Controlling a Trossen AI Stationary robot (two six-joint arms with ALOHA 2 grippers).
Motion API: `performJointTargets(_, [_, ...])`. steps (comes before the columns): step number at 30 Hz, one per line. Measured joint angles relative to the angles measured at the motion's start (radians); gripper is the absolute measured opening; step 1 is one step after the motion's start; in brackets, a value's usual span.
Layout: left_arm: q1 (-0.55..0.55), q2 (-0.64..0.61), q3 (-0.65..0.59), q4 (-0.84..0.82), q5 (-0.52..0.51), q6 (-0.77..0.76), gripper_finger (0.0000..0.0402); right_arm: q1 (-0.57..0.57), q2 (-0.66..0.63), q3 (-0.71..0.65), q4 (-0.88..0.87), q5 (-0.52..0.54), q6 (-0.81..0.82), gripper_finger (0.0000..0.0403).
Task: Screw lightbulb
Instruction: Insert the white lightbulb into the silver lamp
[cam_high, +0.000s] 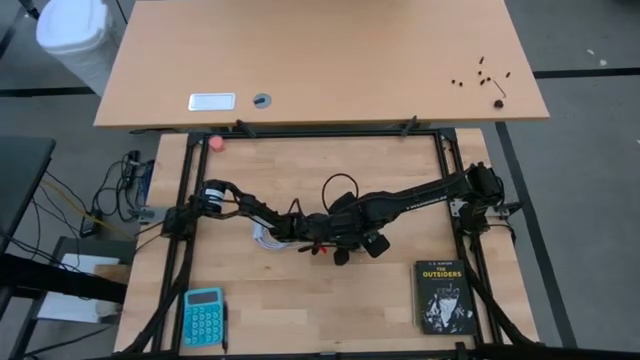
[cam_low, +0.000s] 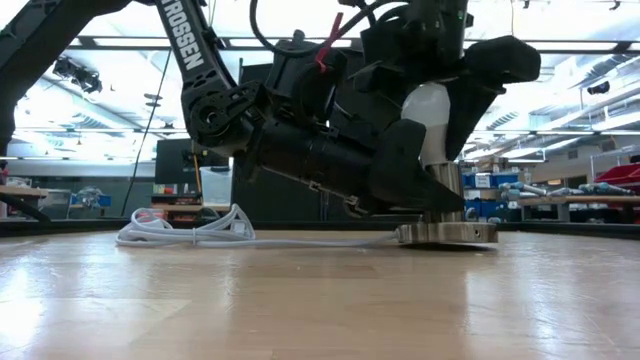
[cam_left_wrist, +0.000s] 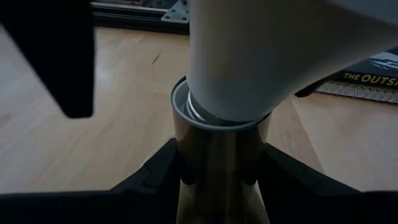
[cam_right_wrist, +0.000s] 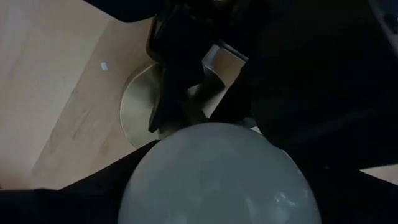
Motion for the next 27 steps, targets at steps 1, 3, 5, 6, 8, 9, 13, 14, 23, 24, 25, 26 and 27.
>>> performJointTargets(1, [0.000, 0.000, 0.000, 0.000, 0.000, 0.000, 0.0171, 0.000, 0.001, 0.005, -0.008, -0.001, 0.000, 0.0329])
performJointTargets(3, [0.000, 0.000, 0.000, -0.001, 0.000, -0.001, 0.0171, 0.000, 0.002, 0.018, -0.016, -0.004, 0.001, 0.0318])
performJointTargets(5, [-0.001, 0.000, 0.000, -0.002, 0.000, 0.000, 0.0171, 0.000, 0.002, 0.025, -0.018, -0.004, 0.002, 0.0307])
performJointTargets(6, [-0.001, 0.000, 0.000, -0.002, 0.000, -0.001, 0.0171, 0.000, 0.002, 0.027, -0.020, -0.004, 0.002, 0.0302])
performJointTargets(8, [-0.001, 0.000, 0.000, -0.003, 0.000, -0.001, 0.0171, 0.000, 0.002, 0.030, -0.021, -0.004, 0.002, 0.0294])
performJointTargets(9, [-0.001, 0.000, 0.000, -0.003, 0.000, -0.001, 0.0171, 0.000, 0.002, 0.030, -0.021, -0.004, 0.002, 0.0290])
performJointTargets(13, [-0.001, 0.000, 0.000, -0.004, 0.000, -0.001, 0.0171, 0.000, 0.002, 0.031, -0.022, -0.005, 0.002, 0.0275])
performJointTargets(14, [-0.001, 0.000, 0.000, -0.004, 0.000, -0.001, 0.0171, 0.000, 0.002, 0.031, -0.022, -0.008, 0.002, 0.0271])
performJointTargets(23, [0.000, 0.000, 0.000, -0.005, 0.001, 0.000, 0.0171, -0.026, 0.001, 0.033, -0.032, -0.055, 0.009, 0.0276])
performJointTargets(24, [0.000, 0.000, 0.000, -0.005, 0.001, 0.000, 0.0171, -0.031, 0.000, 0.033, -0.033, -0.066, 0.014, 0.0275])
performJointTargets(25, [0.000, 0.000, 0.000, -0.005, 0.002, 0.000, 0.0171, -0.037, 0.000, 0.033, -0.034, -0.078, 0.017, 0.0272])
performJointTargets(26, [0.000, 0.000, 0.000, -0.005, 0.002, 0.000, 0.0171, -0.043, 0.000, 0.033, -0.035, -0.093, 0.019, 0.0269])
performJointTargets(27, [0.000, 0.000, 0.000, -0.006, 0.002, 0.001, 0.0171, -0.048, 0.000, 0.033, -0.036, -0.105, 0.022, 0.0267])
